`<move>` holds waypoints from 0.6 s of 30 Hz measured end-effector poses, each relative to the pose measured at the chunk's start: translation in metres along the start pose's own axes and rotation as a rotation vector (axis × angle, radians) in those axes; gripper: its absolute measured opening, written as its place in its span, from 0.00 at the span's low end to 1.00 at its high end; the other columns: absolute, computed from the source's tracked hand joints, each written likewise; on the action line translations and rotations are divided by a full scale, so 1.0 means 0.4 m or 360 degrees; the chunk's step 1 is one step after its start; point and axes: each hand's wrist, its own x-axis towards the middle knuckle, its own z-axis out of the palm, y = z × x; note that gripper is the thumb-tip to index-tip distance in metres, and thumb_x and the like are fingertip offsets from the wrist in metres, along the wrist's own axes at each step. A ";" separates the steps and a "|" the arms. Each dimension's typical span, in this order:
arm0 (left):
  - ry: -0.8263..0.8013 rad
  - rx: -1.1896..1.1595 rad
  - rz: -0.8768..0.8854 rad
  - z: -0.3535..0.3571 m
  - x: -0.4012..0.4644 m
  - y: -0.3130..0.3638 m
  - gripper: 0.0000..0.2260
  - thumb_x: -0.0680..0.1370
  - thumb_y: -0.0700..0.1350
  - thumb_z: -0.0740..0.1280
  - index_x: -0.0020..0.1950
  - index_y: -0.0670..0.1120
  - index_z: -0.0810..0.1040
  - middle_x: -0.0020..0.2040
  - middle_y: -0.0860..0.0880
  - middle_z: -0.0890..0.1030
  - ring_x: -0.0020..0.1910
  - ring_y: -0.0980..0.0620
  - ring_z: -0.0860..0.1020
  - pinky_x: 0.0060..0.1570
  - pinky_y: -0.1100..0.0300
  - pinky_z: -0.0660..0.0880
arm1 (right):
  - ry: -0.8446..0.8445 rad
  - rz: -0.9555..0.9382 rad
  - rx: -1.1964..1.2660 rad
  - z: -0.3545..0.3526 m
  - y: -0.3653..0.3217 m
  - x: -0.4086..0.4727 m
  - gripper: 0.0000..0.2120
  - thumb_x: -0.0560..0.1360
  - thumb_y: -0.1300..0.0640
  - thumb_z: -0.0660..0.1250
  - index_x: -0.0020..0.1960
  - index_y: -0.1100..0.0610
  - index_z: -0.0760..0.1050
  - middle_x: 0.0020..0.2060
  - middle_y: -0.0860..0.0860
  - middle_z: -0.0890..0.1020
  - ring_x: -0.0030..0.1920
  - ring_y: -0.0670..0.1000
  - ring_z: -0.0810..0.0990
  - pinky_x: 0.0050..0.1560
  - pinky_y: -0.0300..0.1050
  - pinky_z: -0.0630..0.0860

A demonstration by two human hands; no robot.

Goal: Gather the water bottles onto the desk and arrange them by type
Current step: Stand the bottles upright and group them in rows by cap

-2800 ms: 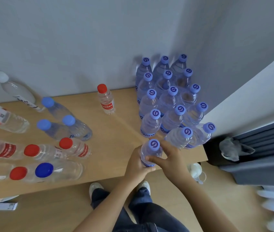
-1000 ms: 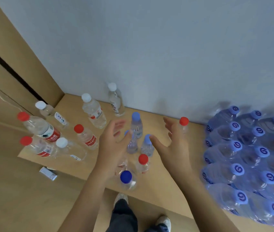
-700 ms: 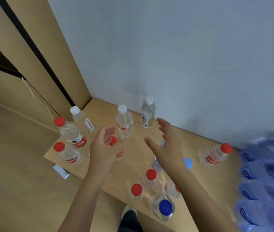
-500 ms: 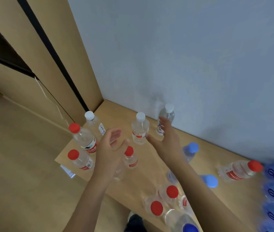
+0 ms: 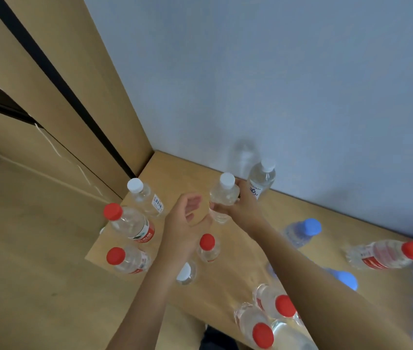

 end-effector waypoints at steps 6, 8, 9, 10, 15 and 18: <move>-0.0284 0.0145 -0.0075 0.044 0.006 0.036 0.35 0.69 0.43 0.80 0.71 0.51 0.68 0.70 0.54 0.72 0.69 0.57 0.70 0.70 0.59 0.66 | -0.0032 -0.0134 0.0019 -0.122 -0.073 -0.075 0.25 0.64 0.45 0.80 0.58 0.47 0.76 0.49 0.43 0.84 0.50 0.42 0.82 0.49 0.40 0.78; -0.0394 0.0165 -0.0054 0.070 0.000 0.068 0.39 0.67 0.47 0.81 0.74 0.50 0.66 0.72 0.55 0.70 0.71 0.57 0.69 0.71 0.59 0.65 | -0.0065 -0.0198 0.0091 -0.174 -0.115 -0.107 0.22 0.64 0.43 0.78 0.56 0.45 0.78 0.48 0.43 0.85 0.49 0.42 0.84 0.47 0.38 0.78; -0.0446 0.0139 -0.0039 0.085 -0.003 0.088 0.41 0.65 0.51 0.81 0.74 0.50 0.66 0.71 0.56 0.71 0.71 0.58 0.69 0.71 0.58 0.65 | -0.0072 -0.0230 0.0134 -0.199 -0.139 -0.122 0.21 0.64 0.41 0.78 0.54 0.44 0.79 0.47 0.43 0.86 0.48 0.43 0.85 0.46 0.37 0.79; -0.0491 0.0081 -0.0018 0.100 -0.008 0.109 0.41 0.64 0.54 0.80 0.73 0.50 0.67 0.70 0.56 0.73 0.70 0.58 0.70 0.72 0.57 0.65 | -0.0066 -0.0262 0.0181 -0.223 -0.163 -0.136 0.21 0.63 0.41 0.77 0.54 0.44 0.79 0.46 0.44 0.86 0.48 0.44 0.85 0.44 0.37 0.79; -0.0818 -0.0292 0.0119 0.180 -0.061 0.200 0.24 0.73 0.59 0.73 0.66 0.55 0.76 0.61 0.55 0.82 0.62 0.57 0.79 0.61 0.57 0.76 | 0.0018 -0.0384 0.0325 -0.336 -0.264 -0.201 0.24 0.66 0.39 0.73 0.56 0.52 0.79 0.45 0.50 0.87 0.46 0.50 0.86 0.40 0.38 0.79; -0.0946 -0.0406 0.0174 0.226 -0.096 0.243 0.22 0.71 0.60 0.74 0.62 0.54 0.80 0.58 0.49 0.84 0.58 0.49 0.82 0.52 0.63 0.78 | 0.0067 -0.0463 0.0307 -0.406 -0.305 -0.236 0.22 0.68 0.38 0.70 0.54 0.52 0.80 0.45 0.50 0.87 0.46 0.51 0.86 0.41 0.41 0.81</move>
